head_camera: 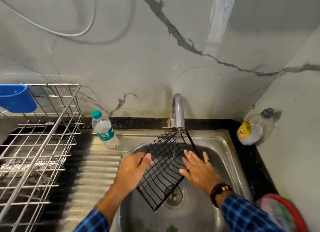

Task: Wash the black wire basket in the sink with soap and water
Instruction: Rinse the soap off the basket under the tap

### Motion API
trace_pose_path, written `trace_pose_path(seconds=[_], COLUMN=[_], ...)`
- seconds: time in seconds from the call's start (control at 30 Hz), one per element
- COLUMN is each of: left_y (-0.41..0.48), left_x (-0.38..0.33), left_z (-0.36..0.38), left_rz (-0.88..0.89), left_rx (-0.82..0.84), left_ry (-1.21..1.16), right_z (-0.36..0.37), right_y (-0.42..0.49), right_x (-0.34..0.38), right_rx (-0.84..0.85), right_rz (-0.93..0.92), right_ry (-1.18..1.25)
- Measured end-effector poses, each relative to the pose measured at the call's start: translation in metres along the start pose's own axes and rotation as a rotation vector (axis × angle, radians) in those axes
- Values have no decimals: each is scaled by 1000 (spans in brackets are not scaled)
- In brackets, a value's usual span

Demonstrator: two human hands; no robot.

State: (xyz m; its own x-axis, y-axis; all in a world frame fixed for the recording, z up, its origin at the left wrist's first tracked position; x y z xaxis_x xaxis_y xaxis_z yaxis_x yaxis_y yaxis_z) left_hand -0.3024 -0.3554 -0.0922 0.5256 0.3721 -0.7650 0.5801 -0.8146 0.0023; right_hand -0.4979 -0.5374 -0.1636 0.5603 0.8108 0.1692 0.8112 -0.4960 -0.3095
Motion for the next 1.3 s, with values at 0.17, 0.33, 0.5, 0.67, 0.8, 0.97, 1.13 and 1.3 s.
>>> trace_pose_path(seconds=[0.17, 0.33, 0.5, 0.67, 0.8, 0.97, 1.13, 1.3], left_y=[0, 12, 47, 49, 40, 30, 17, -13], left_x=[-19, -41, -54, -46, -45, -36, -37, -40], left_z=[4, 15, 11, 20, 39, 52, 43, 36], left_rz=[198, 290, 157, -134, -348, -511, -578, -560], left_rx=[-7, 6, -48, 2, 115, 223, 225, 114], left_ry=[237, 266, 110, -457, -820, -1096, -1118, -1044], right_z=[23, 33, -5, -57, -83, -111, -68, -43], right_y=[-36, -54, -21, 11, 39, 73, 61, 17], right_x=[22, 44, 57, 52, 24, -8, 39, 94], right_rx=[-71, -58, -89, -131, 178, -335, -126, 253], right_rz=[72, 2, -100, -113, 24, 371, 409, 291], right_ry=[-88, -58, -66, 36, 229, 374, 264, 267])
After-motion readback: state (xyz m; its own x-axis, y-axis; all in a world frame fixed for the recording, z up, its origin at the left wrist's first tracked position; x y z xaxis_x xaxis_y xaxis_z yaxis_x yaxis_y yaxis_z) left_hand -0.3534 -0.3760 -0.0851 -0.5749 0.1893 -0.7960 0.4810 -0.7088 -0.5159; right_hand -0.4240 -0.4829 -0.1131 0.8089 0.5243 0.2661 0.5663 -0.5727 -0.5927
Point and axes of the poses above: each hand's wrist, its own y-axis towards the middle knuckle, its own z-axis out of the palm, x = y × z, the point moved 1 cm from there along y, towards the middle knuckle, and after that the axes turned 4 degrees about y, right-handed, at the moved point
